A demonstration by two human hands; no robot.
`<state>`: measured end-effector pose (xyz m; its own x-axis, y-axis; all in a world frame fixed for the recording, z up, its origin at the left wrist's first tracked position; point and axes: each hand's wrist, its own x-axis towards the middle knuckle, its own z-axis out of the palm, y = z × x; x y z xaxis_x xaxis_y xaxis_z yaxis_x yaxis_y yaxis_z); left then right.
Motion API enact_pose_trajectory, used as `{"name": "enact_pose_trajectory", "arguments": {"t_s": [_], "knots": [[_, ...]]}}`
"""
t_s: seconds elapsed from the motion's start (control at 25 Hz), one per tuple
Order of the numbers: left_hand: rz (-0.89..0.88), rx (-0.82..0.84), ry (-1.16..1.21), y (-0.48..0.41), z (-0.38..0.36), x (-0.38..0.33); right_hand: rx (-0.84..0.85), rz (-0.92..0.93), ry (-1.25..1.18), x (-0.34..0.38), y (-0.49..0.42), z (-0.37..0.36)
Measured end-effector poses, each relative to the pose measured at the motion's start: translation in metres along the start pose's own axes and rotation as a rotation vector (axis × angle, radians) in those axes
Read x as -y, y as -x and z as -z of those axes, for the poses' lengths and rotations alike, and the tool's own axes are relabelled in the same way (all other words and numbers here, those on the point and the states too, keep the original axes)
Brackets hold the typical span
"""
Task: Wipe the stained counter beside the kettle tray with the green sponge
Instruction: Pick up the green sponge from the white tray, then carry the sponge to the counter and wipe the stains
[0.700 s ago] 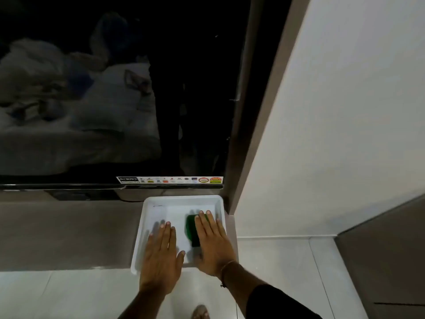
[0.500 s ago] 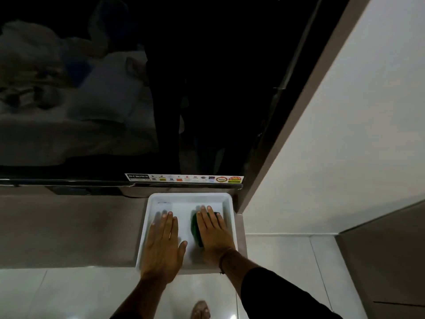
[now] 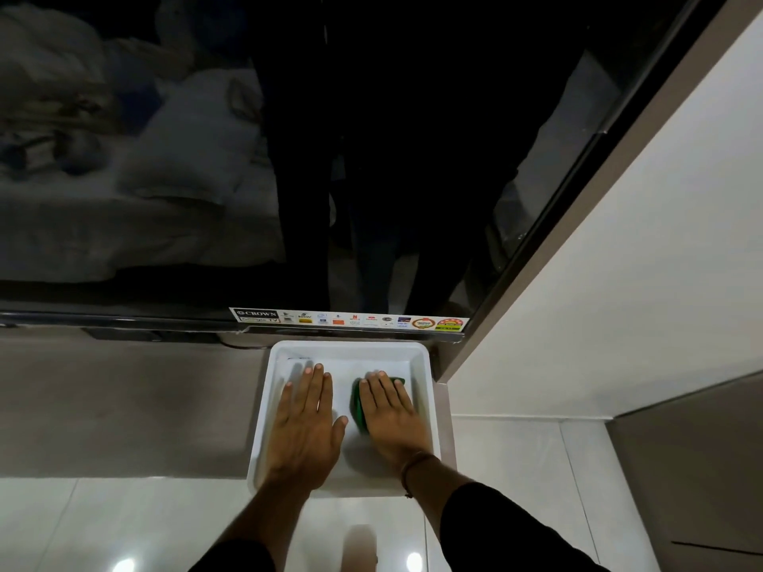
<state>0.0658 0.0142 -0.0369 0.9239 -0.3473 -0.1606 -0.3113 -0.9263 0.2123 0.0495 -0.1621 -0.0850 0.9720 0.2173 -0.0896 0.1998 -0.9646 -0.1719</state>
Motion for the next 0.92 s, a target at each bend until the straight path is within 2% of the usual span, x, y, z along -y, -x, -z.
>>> {"name": "enact_pose_trajectory", "arguments": {"t_s": [0.28,0.44,0.6,0.92], "knots": [[0.016,0.012,-0.184,0.023,0.025,-0.025,-0.064,0.006,-0.017,0.000,0.038,0.048],[-0.013,0.017,-0.167,0.042,0.048,-0.081,-0.152,-0.062,0.013,-0.033,0.086,0.091],[-0.153,0.014,-0.160,0.050,0.051,-0.167,-0.236,-0.153,0.023,-0.100,0.164,0.125],[-0.568,-0.070,-0.155,0.068,0.009,-0.440,-0.395,-0.502,0.088,-0.285,0.384,0.151]]}}
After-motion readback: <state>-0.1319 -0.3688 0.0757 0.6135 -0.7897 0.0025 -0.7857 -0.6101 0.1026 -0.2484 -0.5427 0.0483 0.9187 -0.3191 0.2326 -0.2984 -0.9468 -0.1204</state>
